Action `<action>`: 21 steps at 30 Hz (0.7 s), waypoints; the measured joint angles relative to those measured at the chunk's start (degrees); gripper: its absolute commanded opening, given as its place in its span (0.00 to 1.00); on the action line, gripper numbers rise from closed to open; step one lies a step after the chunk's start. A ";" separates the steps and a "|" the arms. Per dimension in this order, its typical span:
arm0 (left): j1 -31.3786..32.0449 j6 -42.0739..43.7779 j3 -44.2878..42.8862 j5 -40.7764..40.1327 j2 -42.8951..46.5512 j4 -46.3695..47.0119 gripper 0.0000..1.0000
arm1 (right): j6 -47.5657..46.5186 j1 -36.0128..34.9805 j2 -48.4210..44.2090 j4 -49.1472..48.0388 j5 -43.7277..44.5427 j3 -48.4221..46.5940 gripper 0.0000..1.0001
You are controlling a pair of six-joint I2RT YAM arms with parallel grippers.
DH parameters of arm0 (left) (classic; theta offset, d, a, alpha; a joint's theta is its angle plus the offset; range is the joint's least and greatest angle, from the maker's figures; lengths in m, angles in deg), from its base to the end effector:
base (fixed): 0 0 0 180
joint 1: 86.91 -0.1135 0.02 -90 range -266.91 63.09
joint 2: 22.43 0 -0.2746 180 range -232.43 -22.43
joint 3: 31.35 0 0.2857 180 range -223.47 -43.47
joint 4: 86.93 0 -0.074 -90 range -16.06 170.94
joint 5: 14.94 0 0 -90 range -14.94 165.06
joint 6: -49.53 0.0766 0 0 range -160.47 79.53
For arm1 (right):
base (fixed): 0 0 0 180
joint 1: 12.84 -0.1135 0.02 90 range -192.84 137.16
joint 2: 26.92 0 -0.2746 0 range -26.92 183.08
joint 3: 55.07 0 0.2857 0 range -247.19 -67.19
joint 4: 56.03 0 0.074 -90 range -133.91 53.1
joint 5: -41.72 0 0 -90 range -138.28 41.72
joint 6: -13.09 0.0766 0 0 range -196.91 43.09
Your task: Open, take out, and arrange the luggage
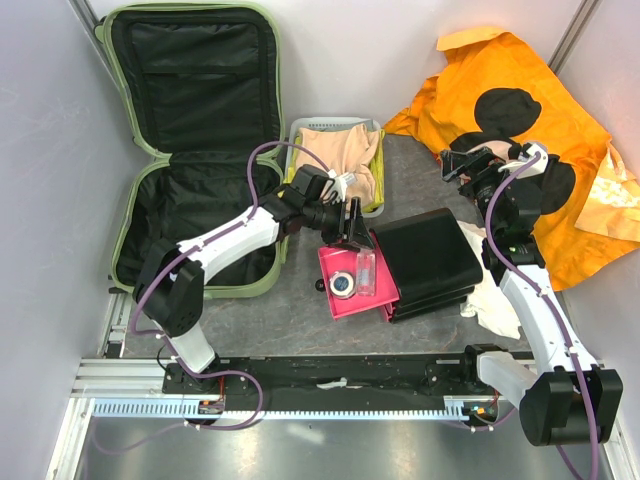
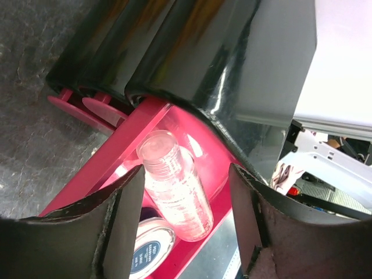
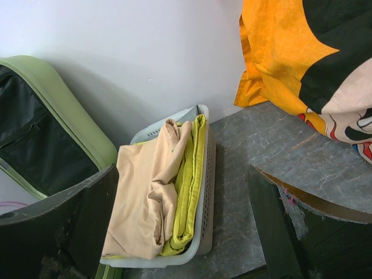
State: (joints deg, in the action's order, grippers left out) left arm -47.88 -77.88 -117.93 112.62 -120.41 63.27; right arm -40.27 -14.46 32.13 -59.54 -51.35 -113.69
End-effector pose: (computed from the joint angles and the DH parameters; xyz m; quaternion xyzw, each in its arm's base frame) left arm 0.3120 -0.3131 0.2402 0.1452 0.8602 -0.4723 0.1259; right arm 0.3145 0.0130 0.3549 0.1883 0.6616 0.2552 0.6795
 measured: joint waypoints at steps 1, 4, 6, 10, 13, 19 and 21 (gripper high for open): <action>0.00 0.00 -0.22 -0.04 0.00 -0.04 0.67 | -0.02 0.00 0.00 0.00 0.00 -0.02 0.98; 0.00 0.20 -1.09 -0.61 0.00 -0.55 0.67 | 0.00 -0.02 0.00 0.02 0.00 0.00 0.98; 0.00 0.59 -1.86 -1.55 0.00 -1.51 0.67 | 0.00 -0.02 0.00 0.00 0.00 0.00 0.98; 0.00 2.58 -3.91 -5.92 0.17 -5.05 0.72 | -0.02 -0.02 0.00 0.00 0.00 0.00 0.98; 0.33 4.96 -4.42 -12.70 2.64 -8.87 0.73 | 0.00 -0.02 0.00 0.00 0.04 0.00 0.98; 0.20 7.76 0.94 -29.24 14.78 -11.02 0.73 | 0.00 -0.02 0.00 -0.02 0.13 0.00 0.98; 0.07 7.93 3.98 -32.87 18.97 -10.99 0.71 | 0.02 -0.02 0.02 -0.17 0.11 0.00 0.98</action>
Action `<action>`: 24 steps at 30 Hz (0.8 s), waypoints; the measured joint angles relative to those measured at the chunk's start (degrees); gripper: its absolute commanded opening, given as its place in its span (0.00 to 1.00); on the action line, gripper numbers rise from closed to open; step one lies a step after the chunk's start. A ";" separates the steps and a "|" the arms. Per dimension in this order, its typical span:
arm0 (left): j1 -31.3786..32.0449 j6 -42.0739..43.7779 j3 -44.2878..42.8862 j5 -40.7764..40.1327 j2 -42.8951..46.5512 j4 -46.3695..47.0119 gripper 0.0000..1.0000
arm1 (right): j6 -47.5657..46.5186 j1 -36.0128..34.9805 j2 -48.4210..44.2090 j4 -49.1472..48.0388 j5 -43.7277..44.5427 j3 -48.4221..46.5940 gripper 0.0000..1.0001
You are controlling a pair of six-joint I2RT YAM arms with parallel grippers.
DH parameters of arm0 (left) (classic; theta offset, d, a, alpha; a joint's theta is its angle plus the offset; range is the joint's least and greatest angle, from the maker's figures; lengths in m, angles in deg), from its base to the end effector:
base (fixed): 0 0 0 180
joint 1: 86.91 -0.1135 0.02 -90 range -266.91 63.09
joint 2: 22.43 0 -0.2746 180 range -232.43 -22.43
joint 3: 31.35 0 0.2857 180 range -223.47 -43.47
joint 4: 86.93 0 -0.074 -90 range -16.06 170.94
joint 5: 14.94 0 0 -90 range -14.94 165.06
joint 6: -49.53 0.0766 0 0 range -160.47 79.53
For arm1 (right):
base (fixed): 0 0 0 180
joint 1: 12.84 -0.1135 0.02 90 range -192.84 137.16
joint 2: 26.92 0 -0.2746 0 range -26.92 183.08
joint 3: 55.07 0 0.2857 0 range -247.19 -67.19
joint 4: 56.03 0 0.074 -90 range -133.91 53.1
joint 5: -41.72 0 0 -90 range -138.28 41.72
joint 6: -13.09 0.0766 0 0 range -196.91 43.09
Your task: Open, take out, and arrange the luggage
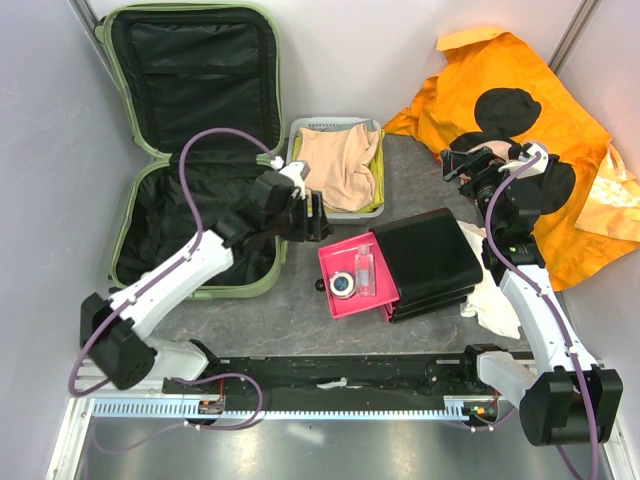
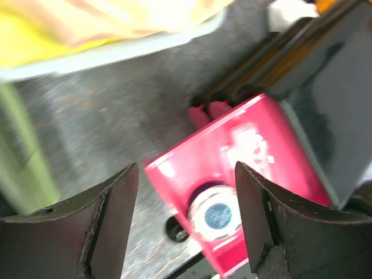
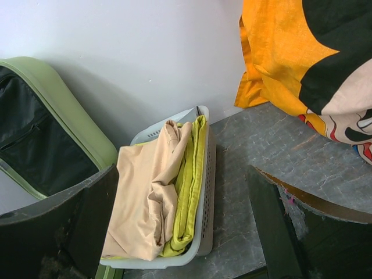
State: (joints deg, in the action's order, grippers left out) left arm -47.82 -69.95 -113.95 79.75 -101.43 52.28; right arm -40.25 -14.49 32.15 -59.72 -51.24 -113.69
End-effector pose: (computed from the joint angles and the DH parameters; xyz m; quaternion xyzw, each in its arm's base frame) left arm 0.2852 -0.2397 0.3101 0.0931 0.8903 -0.2806 0.3465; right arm 0.3146 0.0130 0.3553 0.1886 0.6605 0.2552 0.6805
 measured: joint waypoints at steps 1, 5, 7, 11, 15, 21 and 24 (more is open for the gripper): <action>0.00 0.00 1.75 -1.55 2.01 -0.09 0.70 | 0.02 0.00 0.02 -0.02 0.00 0.00 0.98; 0.00 -0.09 8.31 -3.82 5.86 -0.02 0.62 | 0.26 0.02 0.37 -0.48 -0.13 0.00 0.98; 0.00 -0.24 12.09 -3.58 6.12 0.20 0.60 | 0.55 0.00 0.68 -0.81 -0.26 0.00 0.98; 0.00 -1.60 18.97 -3.08 6.12 0.09 0.57 | 0.96 0.00 1.09 -1.25 -0.46 0.20 0.98; 0.00 -2.51 21.90 -2.12 6.12 1.20 0.57 | 1.25 0.00 1.40 -1.49 -1.01 0.20 0.98; 0.00 -2.69 23.74 1.29 5.35 6.73 0.56 | 1.75 0.02 2.14 -2.27 -1.42 0.20 0.98; 0.00 -2.64 23.74 3.30 3.26 10.25 0.55 | 2.14 0.00 2.64 -3.04 -1.77 0.22 0.98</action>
State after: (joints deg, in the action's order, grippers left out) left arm -47.82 -72.59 -90.21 83.05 -98.18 62.53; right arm -38.11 -14.49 34.79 -62.76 -53.01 -113.48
